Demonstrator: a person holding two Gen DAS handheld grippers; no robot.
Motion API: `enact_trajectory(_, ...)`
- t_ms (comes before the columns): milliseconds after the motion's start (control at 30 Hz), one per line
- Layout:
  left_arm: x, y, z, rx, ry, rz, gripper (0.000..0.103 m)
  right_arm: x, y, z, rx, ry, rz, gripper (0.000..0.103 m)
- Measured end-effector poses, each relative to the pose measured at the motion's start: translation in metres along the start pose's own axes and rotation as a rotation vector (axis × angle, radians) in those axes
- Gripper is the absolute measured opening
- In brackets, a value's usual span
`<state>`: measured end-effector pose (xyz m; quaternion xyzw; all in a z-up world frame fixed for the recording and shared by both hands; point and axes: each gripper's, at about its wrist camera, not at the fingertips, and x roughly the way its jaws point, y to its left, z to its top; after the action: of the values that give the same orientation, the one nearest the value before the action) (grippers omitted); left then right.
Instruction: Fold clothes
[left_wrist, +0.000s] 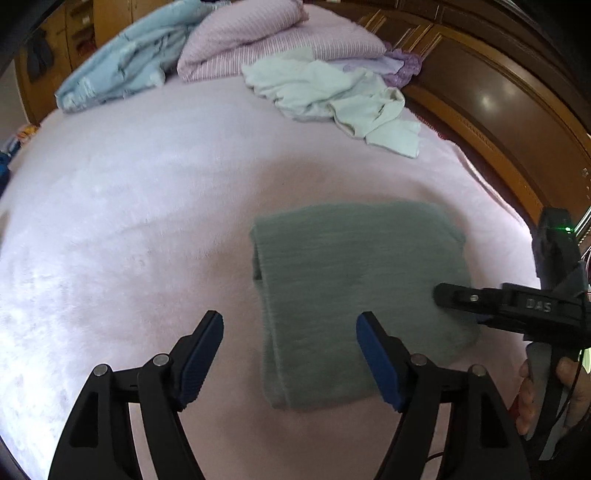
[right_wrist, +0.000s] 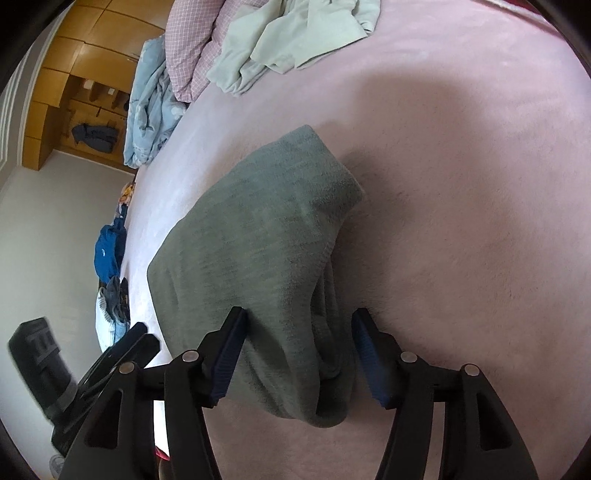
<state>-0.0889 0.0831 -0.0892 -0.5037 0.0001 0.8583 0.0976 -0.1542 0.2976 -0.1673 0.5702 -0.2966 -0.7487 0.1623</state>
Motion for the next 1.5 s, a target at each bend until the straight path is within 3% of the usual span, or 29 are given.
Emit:
enact_trajectory(167,-0.016,-0.015,0.001,0.029,-0.057,0.052,0.072,0.000,0.001,0.001,-0.008,0.005,-0.012,0.060)
enact_trajectory(600,-0.044,-0.016,0.002,-0.006,-0.137,0.055,0.072,0.003,0.001,0.002,0.000,0.014,-0.018,0.061)
enact_trajectory(1500,-0.027,-0.016,-0.001,-0.007,-0.104,0.091,0.072,0.003,0.002,0.003,-0.001,0.028,-0.018,0.062)
